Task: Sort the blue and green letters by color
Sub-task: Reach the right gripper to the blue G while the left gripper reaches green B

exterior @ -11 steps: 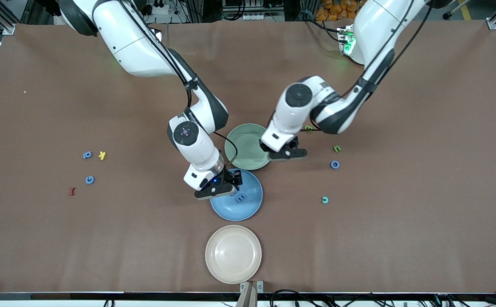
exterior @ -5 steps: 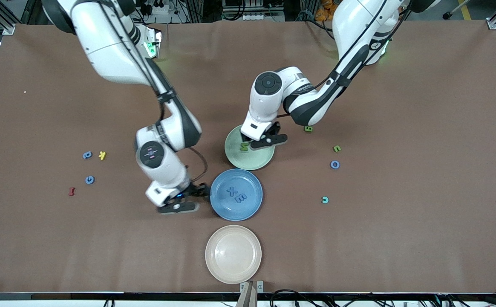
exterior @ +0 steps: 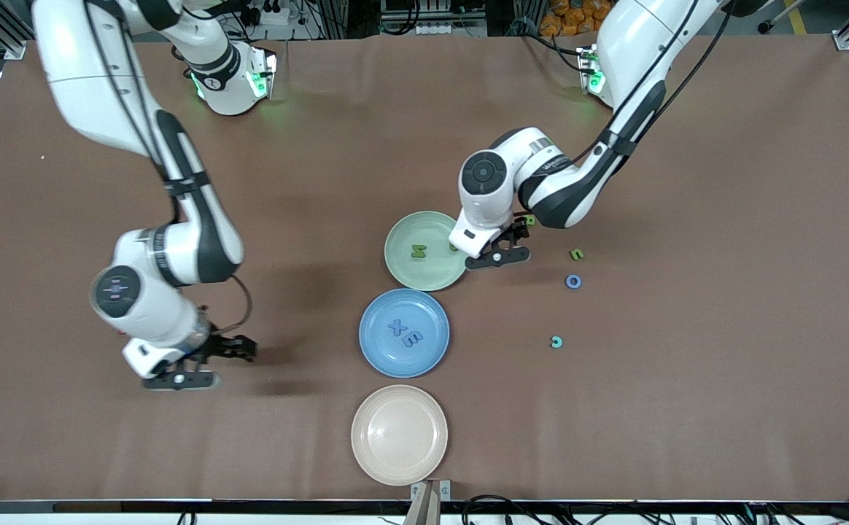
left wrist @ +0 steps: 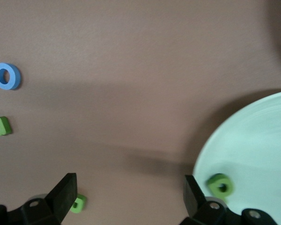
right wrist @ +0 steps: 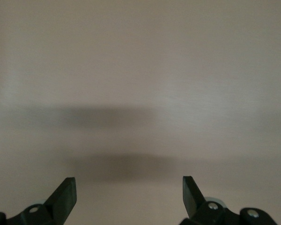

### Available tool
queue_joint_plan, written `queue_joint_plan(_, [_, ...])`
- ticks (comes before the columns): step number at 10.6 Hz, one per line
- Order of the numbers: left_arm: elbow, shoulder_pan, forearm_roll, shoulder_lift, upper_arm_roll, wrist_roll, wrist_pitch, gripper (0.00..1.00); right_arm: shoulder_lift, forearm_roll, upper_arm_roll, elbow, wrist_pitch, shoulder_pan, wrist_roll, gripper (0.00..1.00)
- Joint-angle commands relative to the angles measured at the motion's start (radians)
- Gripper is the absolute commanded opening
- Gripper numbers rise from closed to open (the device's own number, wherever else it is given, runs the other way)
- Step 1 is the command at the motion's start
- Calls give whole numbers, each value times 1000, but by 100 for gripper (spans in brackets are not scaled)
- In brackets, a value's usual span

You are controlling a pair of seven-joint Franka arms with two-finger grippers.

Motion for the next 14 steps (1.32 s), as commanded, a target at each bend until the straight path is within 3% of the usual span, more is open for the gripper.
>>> queue_joint_plan(1, [-158, 108, 28, -80, -79, 79, 76, 100, -95, 5, 18, -159, 1, -123, -173, 100])
queue_joint_plan(3, [-321, 168, 36, -161, -121, 94, 213, 100, -104, -2, 16, -205, -13, -198, -196, 100])
queue_joint_plan(5, [-386, 169, 39, -192, -123, 117, 223, 100, -118, -2, 16, -248, -13, -259, -193, 100])
queue_joint_plan(8, [-479, 202, 56, -200, -123, 131, 403, 100, -130, 4, 16, -308, -5, -304, -187, 100])
queue_joint_plan(14, [-535, 280, 162, -174, -123, 139, 497, 100, -116, 28, 18, -434, 162, -335, -178, 100])
